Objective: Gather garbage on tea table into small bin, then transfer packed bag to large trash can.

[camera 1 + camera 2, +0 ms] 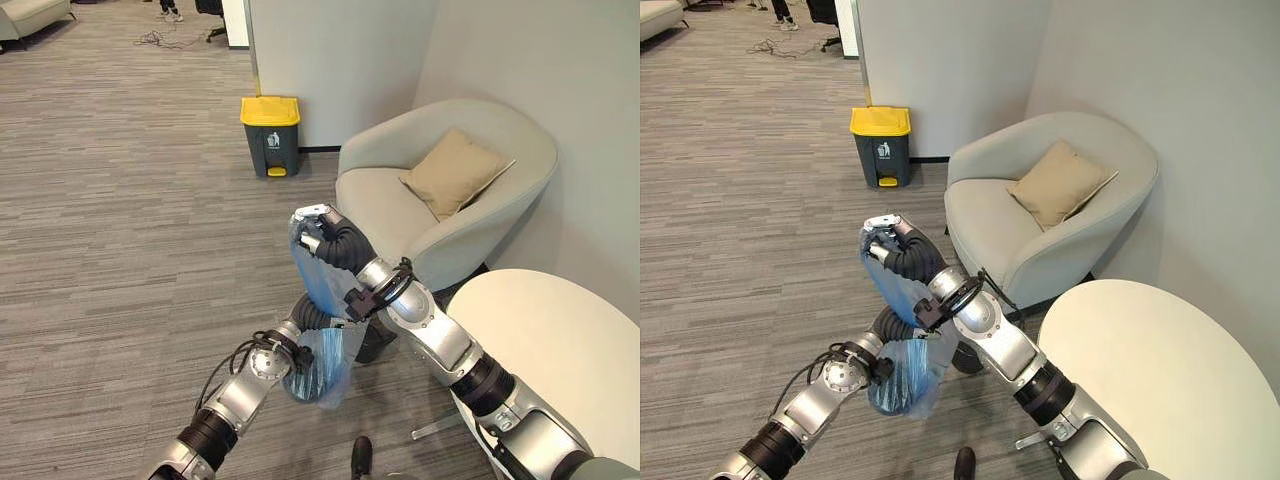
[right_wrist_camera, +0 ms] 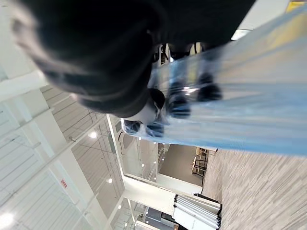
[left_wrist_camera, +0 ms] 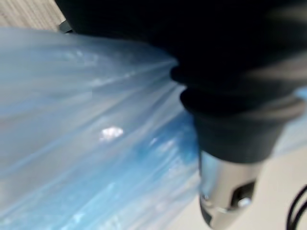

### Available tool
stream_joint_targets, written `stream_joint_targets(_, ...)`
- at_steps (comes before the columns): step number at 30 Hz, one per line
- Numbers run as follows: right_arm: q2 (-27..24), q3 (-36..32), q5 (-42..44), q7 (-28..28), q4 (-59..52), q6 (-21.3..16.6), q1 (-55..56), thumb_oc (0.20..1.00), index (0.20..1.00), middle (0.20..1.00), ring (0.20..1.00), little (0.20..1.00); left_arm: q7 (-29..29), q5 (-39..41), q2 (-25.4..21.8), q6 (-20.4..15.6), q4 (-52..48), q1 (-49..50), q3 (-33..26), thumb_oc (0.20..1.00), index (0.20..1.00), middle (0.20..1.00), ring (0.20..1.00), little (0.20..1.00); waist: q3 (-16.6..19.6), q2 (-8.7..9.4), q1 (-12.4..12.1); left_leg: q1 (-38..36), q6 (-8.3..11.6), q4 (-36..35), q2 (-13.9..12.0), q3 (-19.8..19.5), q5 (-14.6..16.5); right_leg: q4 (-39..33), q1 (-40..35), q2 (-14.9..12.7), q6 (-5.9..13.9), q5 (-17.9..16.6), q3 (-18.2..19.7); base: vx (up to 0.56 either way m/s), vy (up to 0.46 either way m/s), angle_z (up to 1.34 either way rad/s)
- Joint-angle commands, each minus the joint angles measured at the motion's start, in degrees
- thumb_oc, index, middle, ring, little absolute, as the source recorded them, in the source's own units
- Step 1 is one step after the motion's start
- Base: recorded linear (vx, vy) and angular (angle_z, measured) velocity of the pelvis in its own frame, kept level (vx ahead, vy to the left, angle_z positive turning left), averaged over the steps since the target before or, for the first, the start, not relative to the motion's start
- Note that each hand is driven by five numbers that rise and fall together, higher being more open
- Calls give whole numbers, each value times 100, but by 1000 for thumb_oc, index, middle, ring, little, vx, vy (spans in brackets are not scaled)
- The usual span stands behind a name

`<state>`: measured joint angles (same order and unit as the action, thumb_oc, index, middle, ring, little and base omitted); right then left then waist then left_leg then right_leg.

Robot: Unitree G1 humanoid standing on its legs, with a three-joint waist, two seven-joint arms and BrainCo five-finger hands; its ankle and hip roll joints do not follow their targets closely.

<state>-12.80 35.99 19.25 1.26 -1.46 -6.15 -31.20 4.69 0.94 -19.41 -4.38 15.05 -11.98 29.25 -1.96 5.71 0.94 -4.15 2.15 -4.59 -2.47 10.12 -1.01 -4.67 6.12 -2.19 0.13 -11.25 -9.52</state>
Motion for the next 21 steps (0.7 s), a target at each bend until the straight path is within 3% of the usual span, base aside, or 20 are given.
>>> stream_joint_targets(1, 507, -164, 380, 113, -98, -458, -846, 200, 200, 200, 200, 200, 221, -240, 94, -151, 390, -771, 282, 1000, 1000, 1000, 1000, 1000, -73, 70, -30, 166, -8, -39, 41, -147, 304, 213, -637, -204, 595, 1220, 181, 0, 0, 0)
stream_joint_targets(11, 748, 209, 522, 56, -18, -426, -1077, 200, 200, 200, 200, 200, 542, -349, 318, -10, 992, -1407, 388, 1000, 1000, 1000, 1000, 1000, -47, 91, 27, 163, -35, -38, 60, -114, 310, 236, -599, -232, 608, 1182, 220, 0, 0, 0)
stream_joint_targets(12, 747, 226, 526, 40, -29, -426, -1088, 200, 200, 200, 200, 200, 578, -314, 315, -14, 981, -1454, 355, 686, 686, 686, 686, 686, -50, 88, 32, 163, -37, -37, 62, -112, 309, 239, -599, -236, 608, 1181, 223, 0, 0, 0)
stream_joint_targets(13, 746, 226, 526, 40, -29, -426, -1089, 200, 200, 200, 200, 200, 578, -314, 315, -14, 981, -1455, 354, 686, 686, 686, 686, 686, -52, 88, 32, 163, -37, -37, 62, -112, 309, 239, -600, -236, 608, 1181, 223, 0, 0, 0)
stream_joint_targets(14, 737, 251, 542, 31, -64, -423, -1074, 200, 200, 200, 200, 200, 677, -213, 283, -61, 852, -1516, 238, 200, 200, 200, 200, 200, -48, 92, 31, 151, -39, -38, 69, -112, 313, 235, -614, -245, 609, 1177, 225, 0, 0, 0)
stream_joint_targets(21, 633, 266, 511, -69, -11, -368, -817, 200, 200, 200, 200, 200, 861, 715, 237, -336, 172, -1385, -259, 200, 200, 200, 200, 200, -58, 82, -3, 125, -40, -36, 78, -123, 315, 208, -642, -271, 618, 1161, 217, 0, 0, 0)
